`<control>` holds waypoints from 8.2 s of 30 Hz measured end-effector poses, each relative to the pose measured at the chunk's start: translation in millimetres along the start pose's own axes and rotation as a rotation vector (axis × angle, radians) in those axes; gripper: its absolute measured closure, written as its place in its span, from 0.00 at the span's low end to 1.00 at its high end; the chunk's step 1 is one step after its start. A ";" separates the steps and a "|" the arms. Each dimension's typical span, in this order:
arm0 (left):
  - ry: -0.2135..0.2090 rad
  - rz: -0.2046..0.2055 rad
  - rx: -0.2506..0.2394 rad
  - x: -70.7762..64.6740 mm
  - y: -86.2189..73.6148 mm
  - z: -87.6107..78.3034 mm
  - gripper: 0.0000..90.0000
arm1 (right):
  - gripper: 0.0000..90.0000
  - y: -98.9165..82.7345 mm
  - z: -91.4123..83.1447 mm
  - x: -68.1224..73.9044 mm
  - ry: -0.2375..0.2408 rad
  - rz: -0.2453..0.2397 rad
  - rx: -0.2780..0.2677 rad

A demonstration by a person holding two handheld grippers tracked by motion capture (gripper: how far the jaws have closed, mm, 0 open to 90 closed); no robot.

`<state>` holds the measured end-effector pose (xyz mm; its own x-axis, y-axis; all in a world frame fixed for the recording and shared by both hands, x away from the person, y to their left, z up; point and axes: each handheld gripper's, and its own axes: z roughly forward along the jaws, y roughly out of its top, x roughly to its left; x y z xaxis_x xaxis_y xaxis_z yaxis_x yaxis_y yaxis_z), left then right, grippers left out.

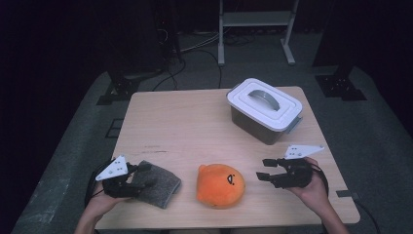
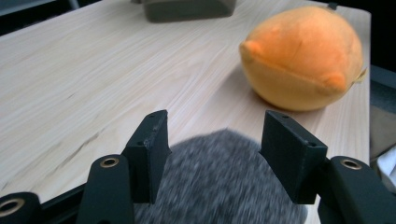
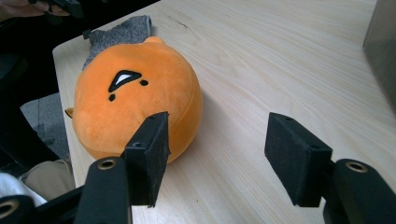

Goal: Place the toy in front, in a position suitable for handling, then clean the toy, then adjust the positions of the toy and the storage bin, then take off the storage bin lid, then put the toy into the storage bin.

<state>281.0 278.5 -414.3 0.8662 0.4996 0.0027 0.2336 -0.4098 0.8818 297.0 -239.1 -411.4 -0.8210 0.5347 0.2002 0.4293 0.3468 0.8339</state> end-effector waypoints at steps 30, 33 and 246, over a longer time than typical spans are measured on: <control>-0.129 0.044 -0.037 -26.9 43.7 61.1 0.22 | 0.39 -2.1 -4.9 -10.3 0.002 0.016 -0.004; -0.129 0.049 -0.030 -29.0 44.9 62.5 0.19 | 0.38 -0.2 -5.5 -12.2 0.003 0.015 -0.003; -0.195 0.033 -0.033 -27.2 46.3 48.0 0.08 | 0.73 163.9 109.1 -76.4 0.176 -0.187 0.087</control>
<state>289.5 209.3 -396.2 0.9432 0.3273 -0.0568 0.1918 -0.3971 0.8975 471.1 -139.0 -346.1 -0.9385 0.3159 0.1395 0.2888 0.4962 0.8188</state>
